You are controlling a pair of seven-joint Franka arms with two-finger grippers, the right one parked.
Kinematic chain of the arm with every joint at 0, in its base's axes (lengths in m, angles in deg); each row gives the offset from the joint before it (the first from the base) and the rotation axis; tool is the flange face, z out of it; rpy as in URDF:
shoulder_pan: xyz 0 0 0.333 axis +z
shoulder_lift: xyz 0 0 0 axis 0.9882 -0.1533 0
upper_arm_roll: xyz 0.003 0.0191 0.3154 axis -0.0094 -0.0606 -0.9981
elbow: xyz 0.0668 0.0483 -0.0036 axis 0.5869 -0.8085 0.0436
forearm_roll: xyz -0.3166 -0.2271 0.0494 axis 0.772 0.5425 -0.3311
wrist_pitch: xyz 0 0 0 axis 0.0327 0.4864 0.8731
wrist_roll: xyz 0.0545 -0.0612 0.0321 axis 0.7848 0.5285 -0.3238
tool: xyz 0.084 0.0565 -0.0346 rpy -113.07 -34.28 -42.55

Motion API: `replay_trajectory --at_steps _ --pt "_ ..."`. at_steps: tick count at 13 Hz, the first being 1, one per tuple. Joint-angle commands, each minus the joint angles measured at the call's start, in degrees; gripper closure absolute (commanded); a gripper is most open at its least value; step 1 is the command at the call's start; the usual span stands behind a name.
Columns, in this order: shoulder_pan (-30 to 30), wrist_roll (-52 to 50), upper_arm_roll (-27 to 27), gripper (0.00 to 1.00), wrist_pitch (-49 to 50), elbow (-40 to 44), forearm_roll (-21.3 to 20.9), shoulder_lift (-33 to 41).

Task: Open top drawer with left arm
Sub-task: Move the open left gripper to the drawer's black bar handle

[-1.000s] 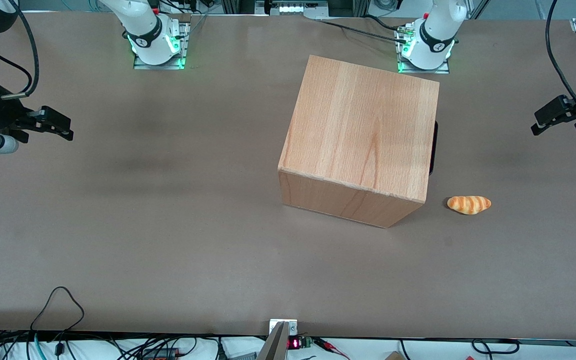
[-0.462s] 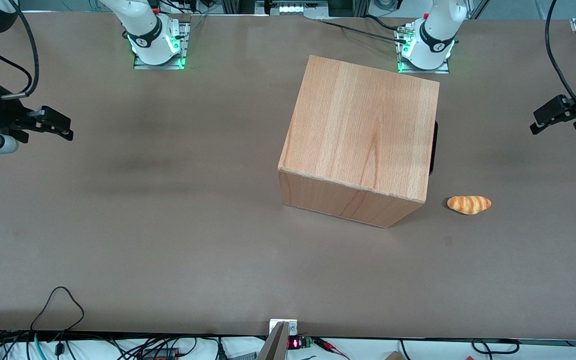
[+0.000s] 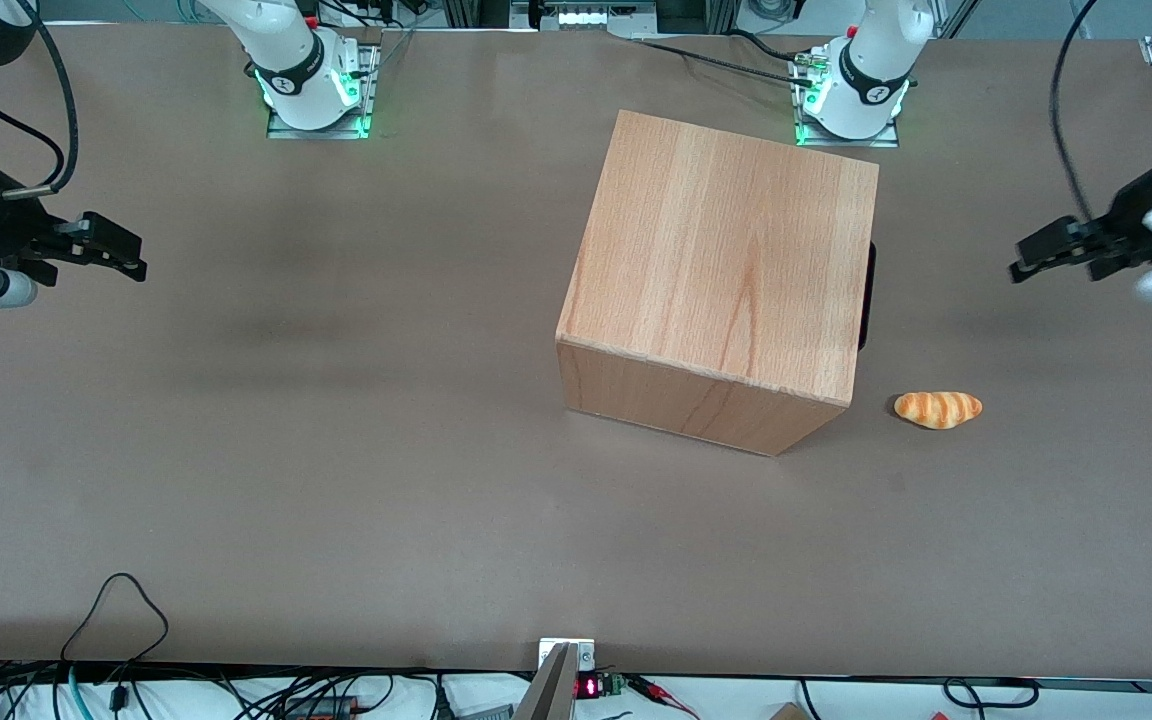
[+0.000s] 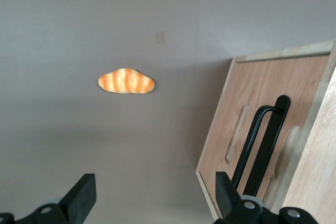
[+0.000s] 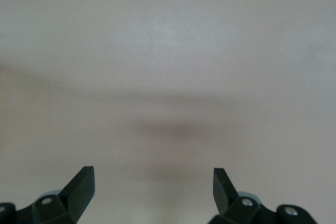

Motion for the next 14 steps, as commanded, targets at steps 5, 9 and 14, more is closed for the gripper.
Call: replay_trajectory --at_steps 5,9,14 --pt "-0.26 4.59 3.64 0.0 -7.0 -5.18 1.87 -3.03" --pt "-0.26 9.81 3.64 0.0 -7.35 -8.07 8.03 -3.65" --pt "-0.35 11.91 3.82 0.0 -8.93 -10.1 10.85 -4.97"
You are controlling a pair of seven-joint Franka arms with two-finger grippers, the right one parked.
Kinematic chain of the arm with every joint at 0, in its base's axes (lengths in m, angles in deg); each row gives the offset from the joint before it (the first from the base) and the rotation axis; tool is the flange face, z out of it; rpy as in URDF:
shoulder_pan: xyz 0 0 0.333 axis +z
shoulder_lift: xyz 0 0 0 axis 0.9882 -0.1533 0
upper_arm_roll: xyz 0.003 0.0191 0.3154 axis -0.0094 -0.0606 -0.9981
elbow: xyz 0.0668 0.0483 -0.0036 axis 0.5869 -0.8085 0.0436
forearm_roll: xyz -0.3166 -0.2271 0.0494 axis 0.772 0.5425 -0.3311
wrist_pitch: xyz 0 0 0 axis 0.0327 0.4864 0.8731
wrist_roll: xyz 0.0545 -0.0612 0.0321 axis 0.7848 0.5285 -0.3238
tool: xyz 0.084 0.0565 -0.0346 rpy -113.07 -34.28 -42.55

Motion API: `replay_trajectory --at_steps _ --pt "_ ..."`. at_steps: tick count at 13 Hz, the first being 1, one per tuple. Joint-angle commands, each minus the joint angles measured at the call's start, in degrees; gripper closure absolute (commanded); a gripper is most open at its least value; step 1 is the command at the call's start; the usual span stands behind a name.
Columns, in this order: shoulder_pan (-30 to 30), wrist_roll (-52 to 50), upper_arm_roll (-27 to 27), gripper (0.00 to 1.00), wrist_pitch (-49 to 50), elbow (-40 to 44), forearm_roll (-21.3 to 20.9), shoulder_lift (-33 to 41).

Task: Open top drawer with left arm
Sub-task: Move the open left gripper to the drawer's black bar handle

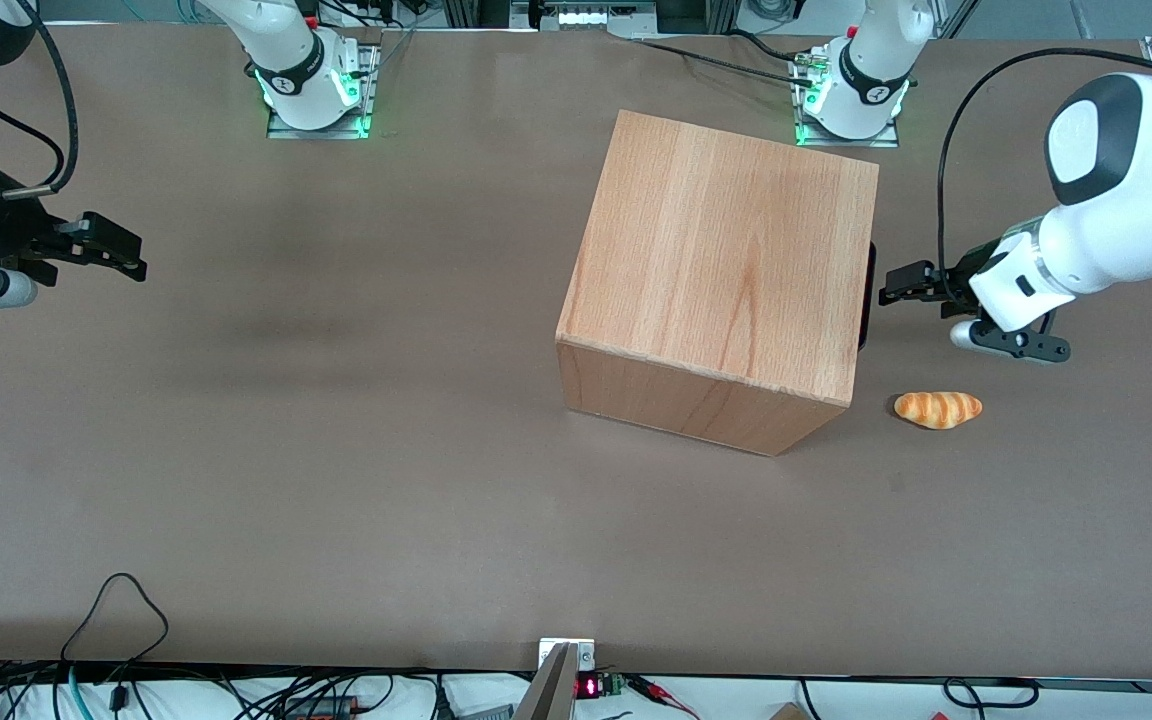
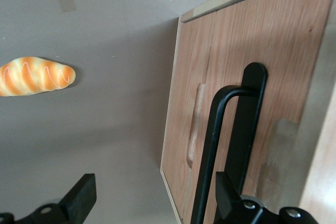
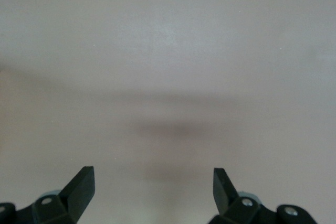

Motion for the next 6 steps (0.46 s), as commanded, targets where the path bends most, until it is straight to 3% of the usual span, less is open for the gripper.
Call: replay_trajectory --at_steps 1,6 --pt "-0.03 2.28 0.66 0.0 -1.16 -0.95 1.57 -0.08" --pt "-0.03 2.63 1.19 0.0 -1.6 -1.39 2.88 -0.7"
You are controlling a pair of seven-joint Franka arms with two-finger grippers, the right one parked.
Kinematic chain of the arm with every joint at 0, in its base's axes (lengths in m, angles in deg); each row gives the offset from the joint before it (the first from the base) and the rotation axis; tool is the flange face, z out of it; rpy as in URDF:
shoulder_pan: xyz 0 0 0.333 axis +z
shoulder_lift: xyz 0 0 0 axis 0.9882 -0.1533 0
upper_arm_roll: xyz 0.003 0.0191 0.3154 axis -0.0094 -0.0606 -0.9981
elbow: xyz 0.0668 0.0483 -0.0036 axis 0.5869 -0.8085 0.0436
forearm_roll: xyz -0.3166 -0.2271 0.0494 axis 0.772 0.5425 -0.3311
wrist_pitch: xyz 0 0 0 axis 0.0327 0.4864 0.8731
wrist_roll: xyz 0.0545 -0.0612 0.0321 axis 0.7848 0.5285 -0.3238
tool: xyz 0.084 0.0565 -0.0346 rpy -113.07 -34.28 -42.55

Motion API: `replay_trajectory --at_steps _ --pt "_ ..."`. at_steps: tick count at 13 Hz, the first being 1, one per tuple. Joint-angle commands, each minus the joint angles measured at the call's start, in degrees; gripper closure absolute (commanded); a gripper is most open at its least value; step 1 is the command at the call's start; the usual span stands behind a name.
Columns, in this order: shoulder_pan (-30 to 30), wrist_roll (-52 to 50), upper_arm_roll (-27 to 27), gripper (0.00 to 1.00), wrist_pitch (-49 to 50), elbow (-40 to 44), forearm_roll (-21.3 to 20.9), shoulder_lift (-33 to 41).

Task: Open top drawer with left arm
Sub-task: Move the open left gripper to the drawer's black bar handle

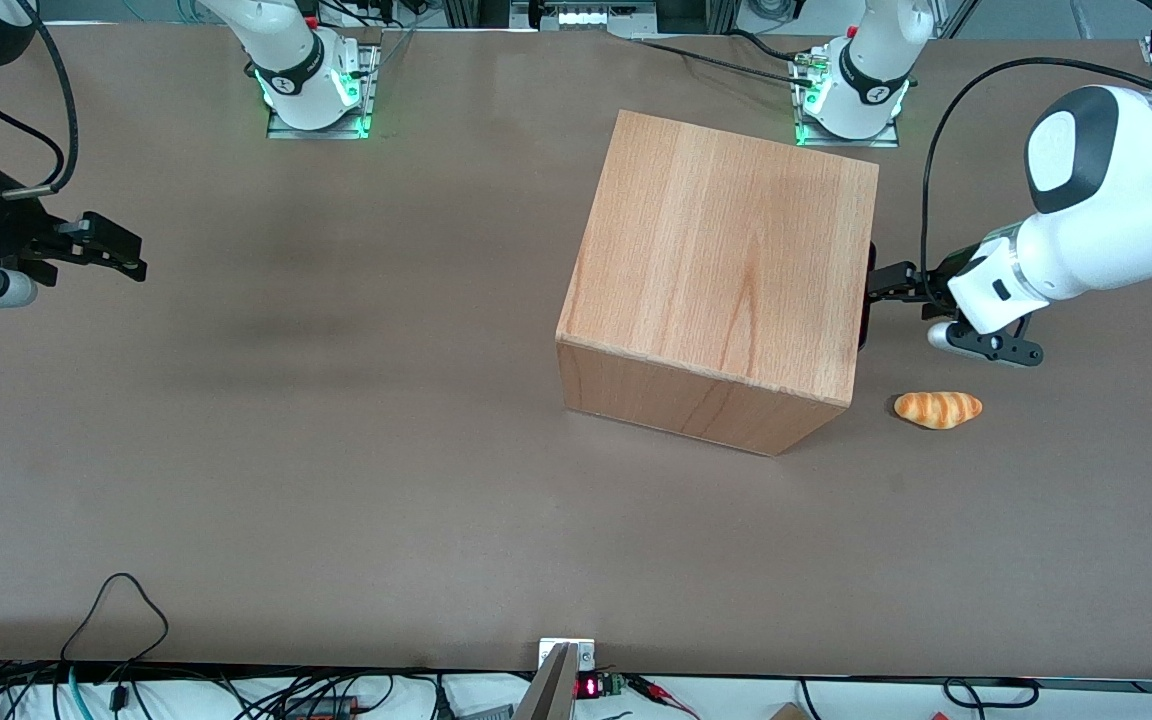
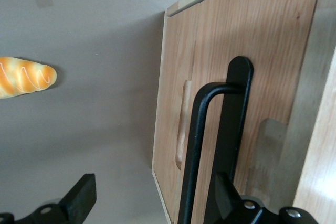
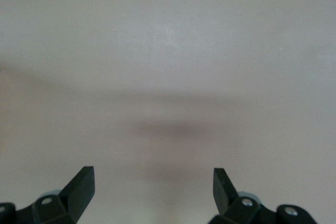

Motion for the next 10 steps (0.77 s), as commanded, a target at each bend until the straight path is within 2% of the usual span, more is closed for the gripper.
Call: replay_trajectory --at_steps 1,10 --pt "0.11 2.5 -0.14 0.0 -2.12 -0.81 1.49 -0.51" --pt "0.11 5.76 -0.14 0.0 -5.99 -1.43 1.49 -2.79"
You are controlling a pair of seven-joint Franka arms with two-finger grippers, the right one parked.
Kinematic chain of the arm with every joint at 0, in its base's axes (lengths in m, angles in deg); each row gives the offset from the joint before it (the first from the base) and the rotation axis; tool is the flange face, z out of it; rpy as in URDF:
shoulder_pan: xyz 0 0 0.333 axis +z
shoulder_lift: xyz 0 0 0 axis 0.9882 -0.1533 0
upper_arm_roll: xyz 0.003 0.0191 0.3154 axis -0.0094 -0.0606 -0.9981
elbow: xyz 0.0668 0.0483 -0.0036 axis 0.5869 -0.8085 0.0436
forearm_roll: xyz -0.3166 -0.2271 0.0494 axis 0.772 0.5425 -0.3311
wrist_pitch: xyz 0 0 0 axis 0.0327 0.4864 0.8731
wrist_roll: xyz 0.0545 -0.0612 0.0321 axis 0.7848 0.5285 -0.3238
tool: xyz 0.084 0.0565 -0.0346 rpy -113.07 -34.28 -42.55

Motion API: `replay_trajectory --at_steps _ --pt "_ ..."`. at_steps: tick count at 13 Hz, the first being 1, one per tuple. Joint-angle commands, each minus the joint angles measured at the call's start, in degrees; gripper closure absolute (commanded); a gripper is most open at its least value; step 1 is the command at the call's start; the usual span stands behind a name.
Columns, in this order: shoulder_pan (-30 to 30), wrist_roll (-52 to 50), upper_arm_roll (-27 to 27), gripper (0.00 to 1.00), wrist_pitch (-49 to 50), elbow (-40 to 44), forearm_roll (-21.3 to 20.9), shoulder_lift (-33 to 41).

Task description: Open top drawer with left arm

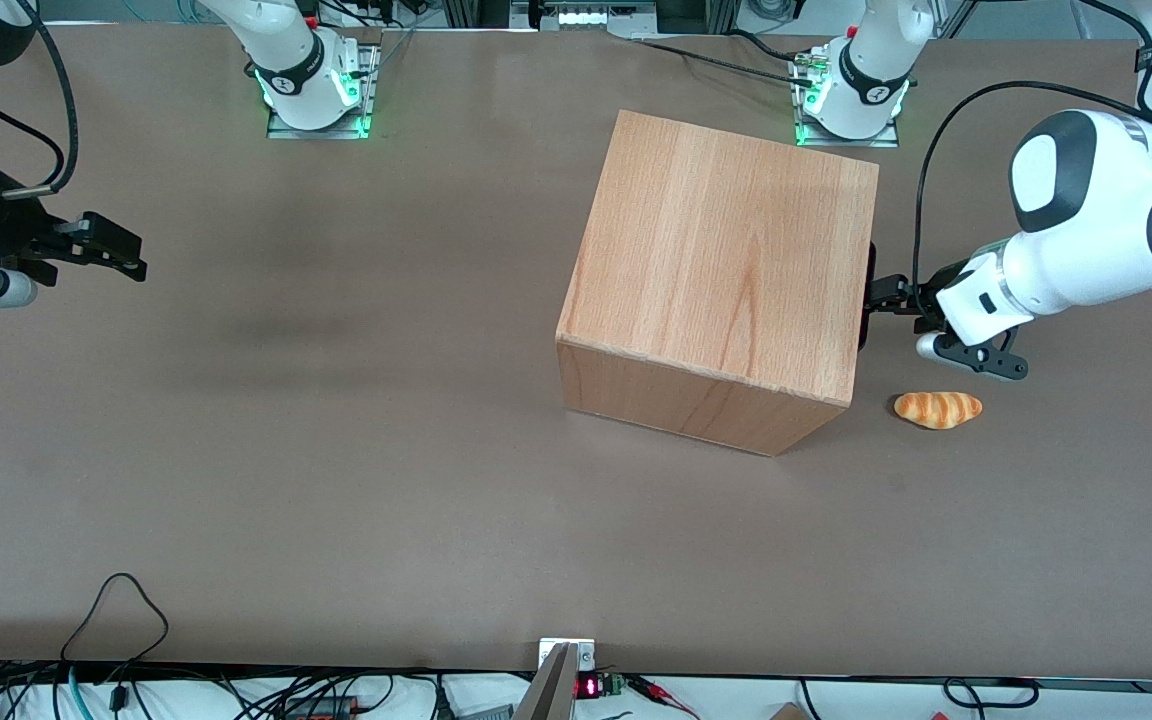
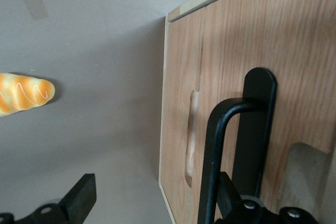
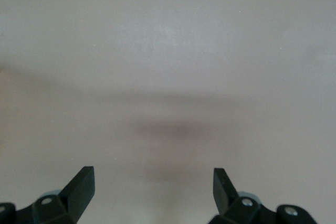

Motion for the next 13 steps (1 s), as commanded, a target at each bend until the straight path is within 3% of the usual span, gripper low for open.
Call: replay_trajectory --at_steps 1,13 --pt "0.11 2.69 -0.12 0.0 -2.31 -0.71 1.48 -0.81" --pt "0.9 2.95 -0.56 0.0 -6.18 -0.27 0.6 -3.36"
